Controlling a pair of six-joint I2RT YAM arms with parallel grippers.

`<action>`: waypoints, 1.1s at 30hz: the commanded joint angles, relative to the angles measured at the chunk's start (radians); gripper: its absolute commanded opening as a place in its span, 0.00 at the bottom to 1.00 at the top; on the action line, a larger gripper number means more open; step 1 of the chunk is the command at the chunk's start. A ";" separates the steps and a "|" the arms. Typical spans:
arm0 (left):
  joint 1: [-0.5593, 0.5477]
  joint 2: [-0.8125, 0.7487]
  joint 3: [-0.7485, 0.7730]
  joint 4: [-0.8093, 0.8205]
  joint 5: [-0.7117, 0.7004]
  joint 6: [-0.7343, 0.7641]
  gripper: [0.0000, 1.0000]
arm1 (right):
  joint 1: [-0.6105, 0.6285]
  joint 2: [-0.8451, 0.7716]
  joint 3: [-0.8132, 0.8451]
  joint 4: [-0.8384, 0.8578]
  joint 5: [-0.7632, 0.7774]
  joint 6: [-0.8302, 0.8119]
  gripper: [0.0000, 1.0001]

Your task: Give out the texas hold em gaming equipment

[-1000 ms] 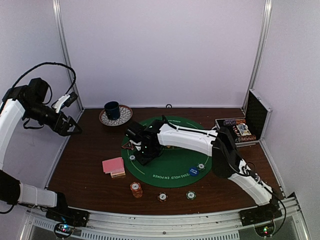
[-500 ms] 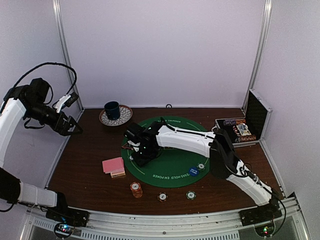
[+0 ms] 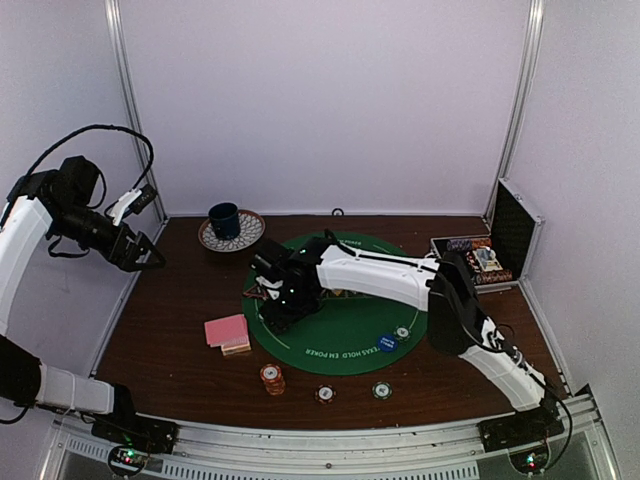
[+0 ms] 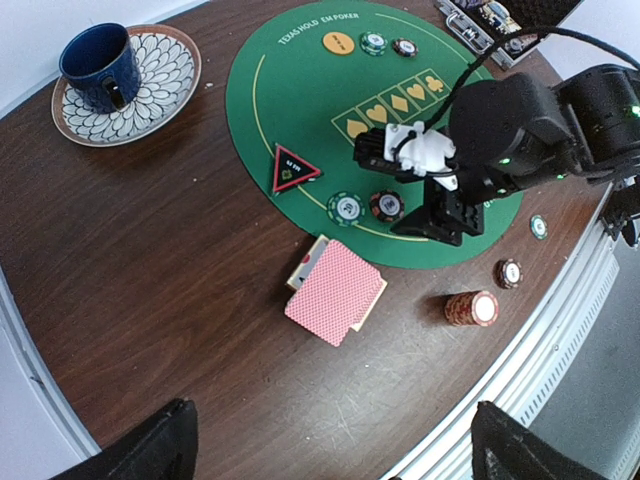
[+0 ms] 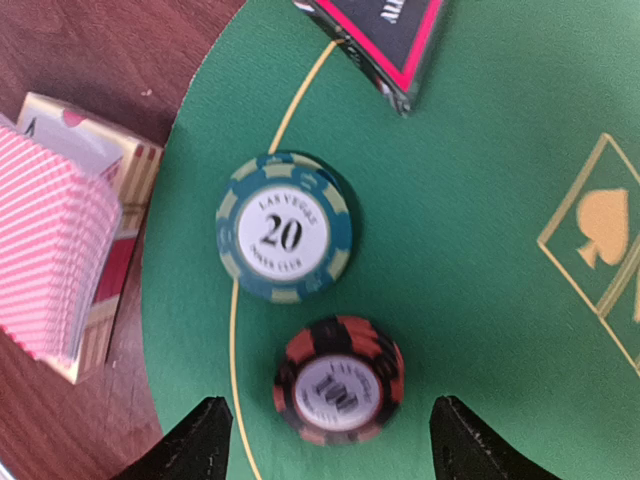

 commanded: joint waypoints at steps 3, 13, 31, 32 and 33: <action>0.007 -0.005 0.029 -0.007 -0.004 0.006 0.98 | 0.025 -0.258 -0.156 -0.014 0.093 -0.030 0.74; 0.007 -0.006 0.032 -0.020 -0.007 0.020 0.98 | 0.140 -0.575 -0.660 0.042 0.099 0.033 0.85; 0.007 -0.007 0.044 -0.027 -0.008 0.017 0.98 | 0.266 -0.553 -0.846 0.171 0.051 0.115 0.98; 0.007 -0.008 0.043 -0.027 -0.009 0.017 0.98 | 0.266 -0.547 -0.846 0.171 0.050 0.115 0.98; 0.007 -0.009 0.042 -0.028 -0.011 0.018 0.98 | 0.266 -0.541 -0.846 0.171 0.049 0.113 0.98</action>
